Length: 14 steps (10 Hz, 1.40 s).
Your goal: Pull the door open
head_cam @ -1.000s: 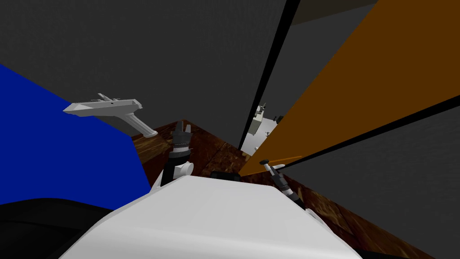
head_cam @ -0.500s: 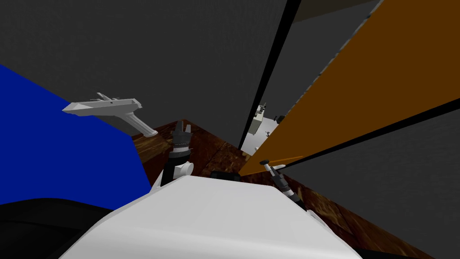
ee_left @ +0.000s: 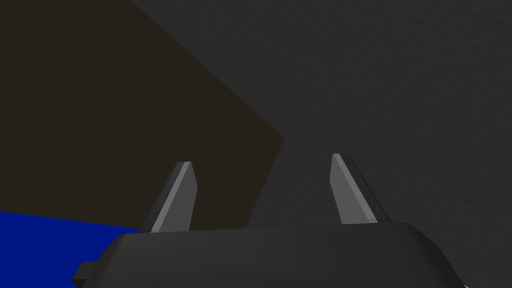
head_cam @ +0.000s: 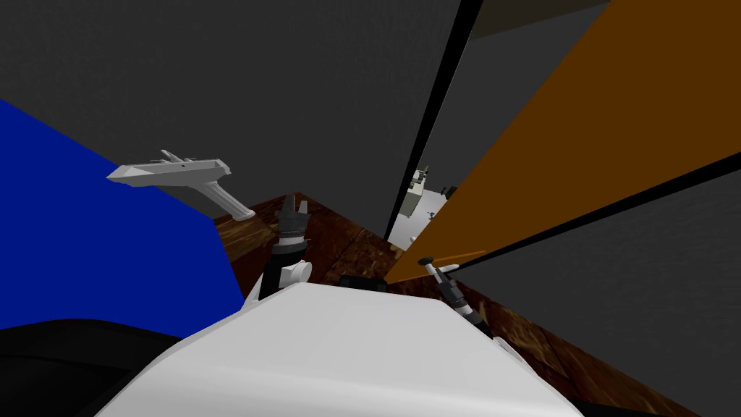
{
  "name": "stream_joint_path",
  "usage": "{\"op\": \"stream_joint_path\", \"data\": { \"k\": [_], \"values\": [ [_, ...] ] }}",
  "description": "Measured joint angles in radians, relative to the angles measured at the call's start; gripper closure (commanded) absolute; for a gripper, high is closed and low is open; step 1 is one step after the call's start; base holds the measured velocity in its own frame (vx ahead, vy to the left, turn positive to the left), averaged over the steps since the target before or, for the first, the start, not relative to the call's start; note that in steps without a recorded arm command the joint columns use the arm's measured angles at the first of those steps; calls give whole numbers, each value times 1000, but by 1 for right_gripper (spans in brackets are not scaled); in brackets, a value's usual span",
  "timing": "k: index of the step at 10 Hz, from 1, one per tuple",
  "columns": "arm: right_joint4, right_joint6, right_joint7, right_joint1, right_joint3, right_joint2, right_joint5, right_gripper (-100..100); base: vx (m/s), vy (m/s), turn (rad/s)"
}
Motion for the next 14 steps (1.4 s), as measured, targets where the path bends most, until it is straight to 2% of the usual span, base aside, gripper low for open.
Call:
{"op": "stream_joint_path", "data": {
  "k": [2, 4, 6, 7, 8, 9, 12, 13, 14],
  "values": [
    [12, -5, -1, -7, 2, 1, 1, 100, 18, 2, 17],
    [6, -4, 0, -6, 0, -2, 1, 100, 69, 52, -134],
    [23, -19, 0, -15, 2, -4, 3, 100, 71, 45, -99],
    [23, -25, -1, -13, 3, -8, 4, 100, 36, 30, -79],
    [2, -19, -3, 0, 3, -15, 4, 100, 10, 22, -85],
    [10, -28, -3, -4, 4, -15, 6, 100, -17, 9, -69],
    [-16, -30, 3, 15, 10, -16, 12, 100, -22, 7, -75],
    [-7, -39, 3, 18, 17, -16, 17, 100, -36, -9, -31],
    [-3, -49, 4, 23, 27, -11, 25, -100, 6, 20, -90]
  ]
}}
